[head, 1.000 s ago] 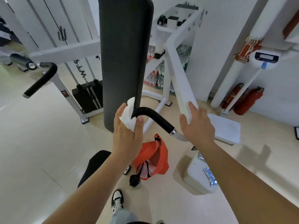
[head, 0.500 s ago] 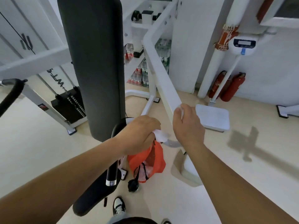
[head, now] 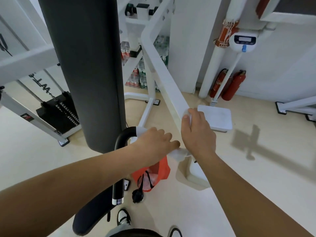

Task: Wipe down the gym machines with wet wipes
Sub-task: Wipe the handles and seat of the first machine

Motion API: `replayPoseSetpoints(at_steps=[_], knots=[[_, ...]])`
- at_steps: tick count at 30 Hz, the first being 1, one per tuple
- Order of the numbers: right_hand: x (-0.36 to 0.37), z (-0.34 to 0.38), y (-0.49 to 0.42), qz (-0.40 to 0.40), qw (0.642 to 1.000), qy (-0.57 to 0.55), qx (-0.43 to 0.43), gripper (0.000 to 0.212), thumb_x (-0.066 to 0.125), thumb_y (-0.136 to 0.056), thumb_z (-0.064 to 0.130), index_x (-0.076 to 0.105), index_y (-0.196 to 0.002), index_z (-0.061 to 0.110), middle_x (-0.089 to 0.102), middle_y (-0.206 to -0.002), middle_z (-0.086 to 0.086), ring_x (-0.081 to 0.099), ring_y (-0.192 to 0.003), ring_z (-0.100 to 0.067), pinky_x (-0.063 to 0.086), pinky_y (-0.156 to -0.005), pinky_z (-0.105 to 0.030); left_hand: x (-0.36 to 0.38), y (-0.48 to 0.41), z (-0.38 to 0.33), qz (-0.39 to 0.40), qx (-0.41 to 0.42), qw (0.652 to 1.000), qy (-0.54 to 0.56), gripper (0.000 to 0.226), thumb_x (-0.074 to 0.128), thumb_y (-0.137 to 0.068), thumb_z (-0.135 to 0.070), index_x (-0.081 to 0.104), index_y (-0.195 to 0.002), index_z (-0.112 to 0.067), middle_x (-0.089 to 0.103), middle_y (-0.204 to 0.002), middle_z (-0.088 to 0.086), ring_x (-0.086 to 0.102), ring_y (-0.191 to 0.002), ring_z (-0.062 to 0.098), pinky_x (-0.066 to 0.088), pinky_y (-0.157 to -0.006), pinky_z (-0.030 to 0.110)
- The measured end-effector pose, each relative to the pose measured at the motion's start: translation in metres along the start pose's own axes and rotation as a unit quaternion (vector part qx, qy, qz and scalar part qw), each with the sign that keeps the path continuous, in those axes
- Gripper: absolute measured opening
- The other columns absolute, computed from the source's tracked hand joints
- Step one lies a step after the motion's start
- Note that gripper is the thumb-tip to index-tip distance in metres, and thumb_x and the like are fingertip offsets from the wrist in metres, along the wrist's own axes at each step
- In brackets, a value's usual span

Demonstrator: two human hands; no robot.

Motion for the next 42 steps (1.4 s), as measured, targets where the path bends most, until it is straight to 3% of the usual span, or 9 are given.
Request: replayPoseSetpoints(at_steps=[6, 13, 18, 21, 26, 29, 34, 37, 42], knots=[[0.003, 0.0, -0.003, 0.007, 1.0, 0.013, 0.015, 0.03, 0.032, -0.107, 0.039, 0.044, -0.131, 0.026, 0.058, -0.127, 0.0, 0.059, -0.109, -0.03, 0.046, -0.081, -0.045, -0.013, -0.043, -0.012, 0.115, -0.016, 0.993, -0.006, 0.024, 0.058, -0.092, -0.012, 0.061, -0.115, -0.019, 0.054, -0.081, -0.006, 0.05, -0.063, 0.019, 0.044, -0.059, 0.034], [0.003, 0.001, -0.001, 0.012, 0.999, 0.022, 0.027, 0.036, 0.031, -0.106, 0.042, 0.039, -0.14, 0.031, 0.061, -0.132, 0.0, 0.062, -0.109, -0.031, 0.045, -0.081, -0.043, 0.004, -0.02, 0.0, -0.032, -0.002, 0.999, -0.006, 0.024, 0.055, -0.093, -0.01, 0.055, -0.116, -0.017, 0.045, -0.069, -0.002, 0.044, -0.053, 0.023, 0.027, -0.047, 0.032], [0.006, 0.004, 0.002, 0.007, 0.999, 0.045, 0.021, 0.043, 0.036, -0.104, 0.045, 0.04, -0.143, 0.026, 0.061, -0.125, -0.006, 0.061, -0.103, -0.032, 0.041, -0.074, -0.041, 0.004, 0.014, 0.065, -0.01, -0.167, 0.982, 0.084, 0.011, 0.058, -0.091, -0.032, 0.057, -0.095, -0.021, 0.05, -0.073, -0.005, 0.05, -0.061, 0.018, 0.038, -0.054, 0.031], [0.012, 0.01, 0.01, 0.009, 0.99, 0.135, -0.047, 0.055, 0.04, -0.103, 0.048, 0.036, -0.152, 0.024, 0.042, -0.151, -0.012, 0.049, -0.126, -0.034, 0.05, -0.085, -0.046, 0.023, 0.049, 0.092, -0.02, -0.262, 0.905, 0.335, 0.017, 0.066, -0.084, -0.036, 0.059, -0.091, -0.022, 0.069, -0.079, -0.001, 0.07, -0.063, 0.018, 0.058, -0.059, 0.033], [0.021, 0.007, 0.017, 0.053, 0.965, 0.211, -0.144, 0.05, 0.028, -0.1, 0.056, 0.071, -0.118, 0.037, 0.025, -0.163, -0.003, 0.025, -0.147, -0.037, 0.048, -0.098, -0.055, 0.056, 0.093, 0.058, -0.161, -0.409, 0.631, 0.639, 0.027, 0.071, -0.091, -0.035, 0.065, -0.096, -0.008, 0.07, -0.056, 0.006, 0.07, -0.051, 0.02, 0.064, -0.059, 0.031], [0.02, 0.006, 0.016, 0.067, 0.961, 0.223, -0.147, 0.054, 0.024, -0.099, 0.059, 0.074, -0.108, 0.04, 0.02, -0.163, 0.0, 0.019, -0.147, -0.035, 0.047, -0.099, -0.055, 0.07, 0.102, 0.039, -0.189, -0.463, 0.6, 0.624, 0.049, 0.062, -0.095, -0.056, 0.059, -0.098, -0.007, 0.069, -0.053, 0.004, 0.062, -0.04, 0.01, 0.048, -0.042, 0.018], [0.018, 0.006, 0.015, 0.089, 0.961, 0.221, -0.142, 0.053, 0.026, -0.103, 0.061, 0.073, -0.113, 0.038, 0.015, -0.164, 0.003, 0.02, -0.145, -0.034, 0.044, -0.101, -0.053, 0.098, 0.135, -0.014, -0.203, -0.476, 0.533, 0.669, 0.089, 0.023, -0.099, -0.073, 0.069, -0.08, 0.001, 0.073, -0.063, 0.011, 0.074, -0.065, 0.029, 0.062, -0.072, 0.038], [0.019, 0.008, 0.015, 0.098, 0.958, 0.228, -0.146, 0.057, 0.025, -0.103, 0.062, 0.073, -0.114, 0.034, 0.015, -0.162, 0.003, 0.023, -0.144, -0.038, 0.042, -0.101, -0.055, 0.126, 0.156, -0.055, -0.221, -0.509, 0.46, 0.693, 0.1, 0.019, -0.083, -0.09, 0.063, -0.08, -0.001, 0.071, -0.068, 0.014, 0.071, -0.069, 0.035, 0.052, -0.062, 0.04], [0.015, 0.007, 0.016, 0.068, 0.964, 0.196, -0.165, 0.053, 0.028, -0.104, 0.054, 0.074, -0.111, 0.027, 0.024, -0.158, -0.001, 0.033, -0.137, -0.041, 0.045, -0.1, -0.054, 0.124, 0.186, -0.079, -0.181, -0.552, 0.499, 0.644, 0.079, 0.021, -0.084, -0.078, 0.054, -0.067, -0.008, 0.047, -0.057, 0.0, 0.048, -0.055, 0.015, 0.039, -0.058, 0.029]])
Point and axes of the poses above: each hand's wrist, its own y-axis away from the middle knuckle, its own x-axis out of the palm, z = x × y, the point moved 4 cm from there along -y, towards the middle knuckle
